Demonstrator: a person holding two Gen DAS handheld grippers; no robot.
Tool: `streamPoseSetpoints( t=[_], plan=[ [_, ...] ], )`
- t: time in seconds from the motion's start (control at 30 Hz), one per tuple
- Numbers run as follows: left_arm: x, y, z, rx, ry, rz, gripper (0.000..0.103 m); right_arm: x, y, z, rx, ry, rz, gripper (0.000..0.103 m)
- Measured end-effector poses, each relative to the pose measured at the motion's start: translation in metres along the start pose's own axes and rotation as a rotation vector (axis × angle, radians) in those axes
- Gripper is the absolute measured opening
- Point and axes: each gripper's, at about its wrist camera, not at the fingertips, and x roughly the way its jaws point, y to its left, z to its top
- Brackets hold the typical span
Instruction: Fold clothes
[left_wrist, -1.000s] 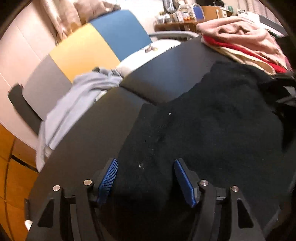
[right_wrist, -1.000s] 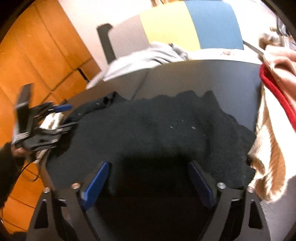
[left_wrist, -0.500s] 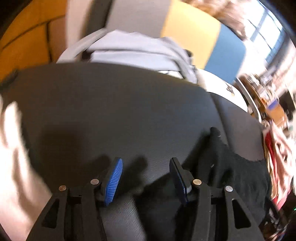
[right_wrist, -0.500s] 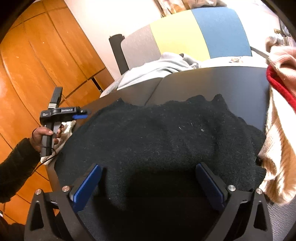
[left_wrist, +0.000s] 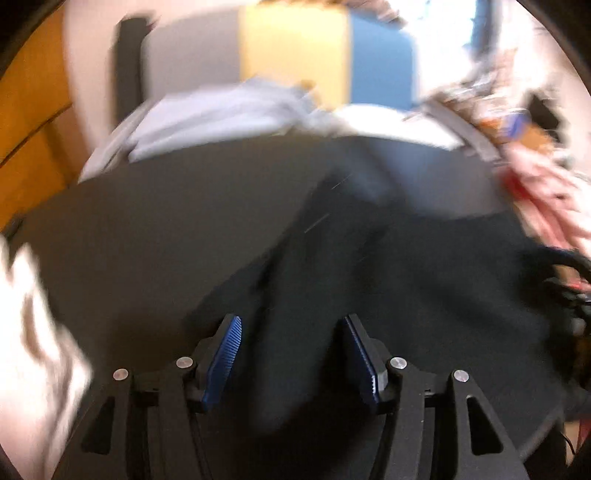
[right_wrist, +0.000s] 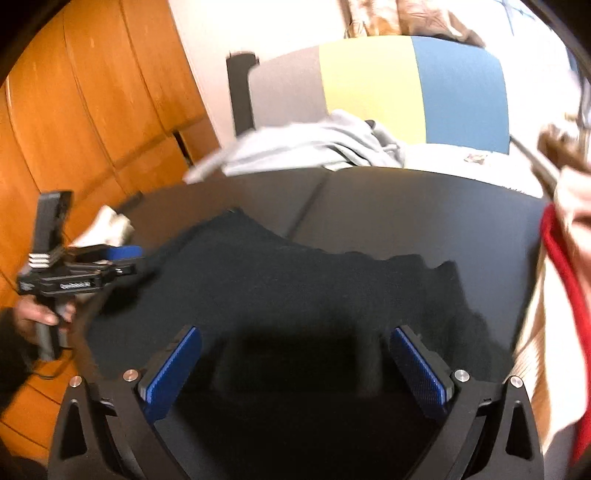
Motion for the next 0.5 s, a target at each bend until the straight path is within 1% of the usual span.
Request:
streamPoseSetpoints(
  t=[0.03,0.07,0.1,0.17,0.23,0.33,0.5],
  plan=[
    [0.001,0.005,-0.003,-0.023,-0.001,0.008,0.062,0.01,-0.006,-0.002,-0.001,0.035,-0.054,0.103],
    [-0.001,0.007,-0.007,-0.033,-0.013,0.007,0.062,0.019,-0.015,-0.008,0.017,0.06,-0.088,0.103],
    [-0.004,0.009,-0.01,-0.043,-0.026,0.007,0.062,0.024,-0.025,-0.015,0.043,0.061,-0.086,0.103],
    [-0.005,0.004,-0.013,-0.046,-0.038,0.032,0.063,0.022,-0.036,-0.02,0.088,0.032,-0.055,0.103],
    [-0.005,0.001,-0.012,-0.048,-0.046,0.059,0.066,0.023,-0.037,-0.019,0.086,0.04,-0.062,0.103],
    [0.0,-0.006,-0.011,-0.081,-0.055,0.079,0.068,0.024,-0.031,-0.019,0.055,0.046,-0.094,0.103],
    [-0.009,-0.009,-0.017,-0.088,-0.067,0.095,0.068,0.021,-0.035,-0.021,0.067,0.035,-0.082,0.103]
  ],
)
